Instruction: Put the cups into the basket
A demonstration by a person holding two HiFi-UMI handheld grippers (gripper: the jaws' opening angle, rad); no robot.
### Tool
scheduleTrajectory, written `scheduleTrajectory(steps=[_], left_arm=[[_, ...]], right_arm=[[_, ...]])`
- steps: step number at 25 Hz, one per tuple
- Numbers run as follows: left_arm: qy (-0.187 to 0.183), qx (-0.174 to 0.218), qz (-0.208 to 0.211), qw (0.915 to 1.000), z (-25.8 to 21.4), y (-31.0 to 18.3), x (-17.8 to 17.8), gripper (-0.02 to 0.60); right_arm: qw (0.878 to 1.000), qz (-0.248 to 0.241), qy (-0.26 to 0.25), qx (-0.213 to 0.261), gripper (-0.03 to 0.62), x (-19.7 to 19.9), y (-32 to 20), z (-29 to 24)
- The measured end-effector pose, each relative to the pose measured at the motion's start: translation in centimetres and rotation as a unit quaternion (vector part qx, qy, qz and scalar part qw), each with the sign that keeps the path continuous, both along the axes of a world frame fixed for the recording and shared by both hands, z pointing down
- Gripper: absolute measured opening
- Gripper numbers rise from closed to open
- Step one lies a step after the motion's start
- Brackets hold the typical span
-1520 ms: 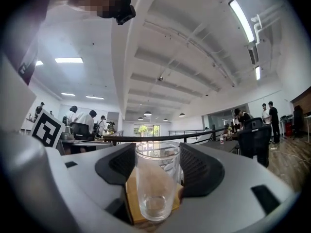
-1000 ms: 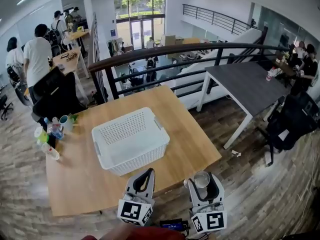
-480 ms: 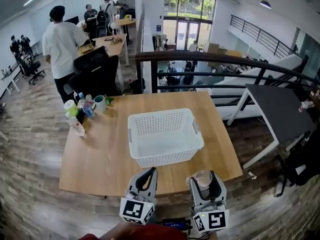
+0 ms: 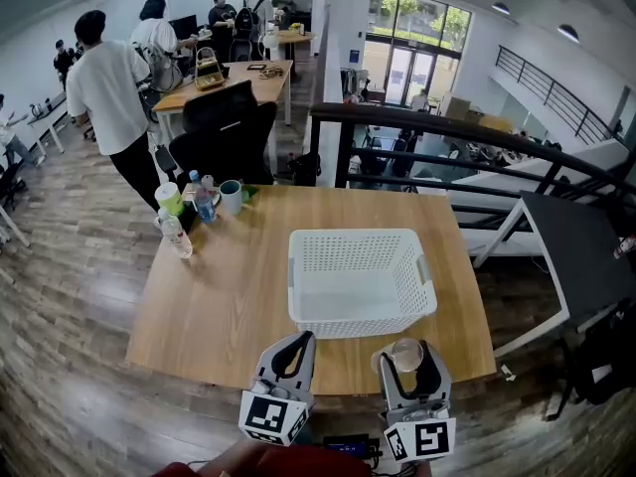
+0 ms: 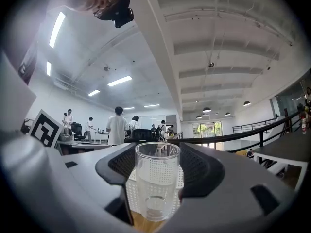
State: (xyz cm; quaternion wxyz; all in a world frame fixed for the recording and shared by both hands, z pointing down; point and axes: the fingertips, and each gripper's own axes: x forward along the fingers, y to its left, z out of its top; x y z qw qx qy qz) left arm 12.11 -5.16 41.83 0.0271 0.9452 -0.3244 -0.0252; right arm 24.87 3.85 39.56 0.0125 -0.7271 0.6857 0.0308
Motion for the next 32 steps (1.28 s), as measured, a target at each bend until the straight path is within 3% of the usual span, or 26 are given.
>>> scheduleTrajectory(steps=[24,32], left_arm=[[0.014,-0.015,0.0,0.9998,0.1,-10.6,-1.0,0.006],[0.015,-0.012,-0.014,0.9997,-0.4,-12.2,-0.3,0.006]], right_arm=[[1.0,0.0,0.0,-0.015,0.276,-1.7,-10.2,0.4],[1.0,-0.009,0.001,-0.011,0.276,-0.3,-12.1,0.0]])
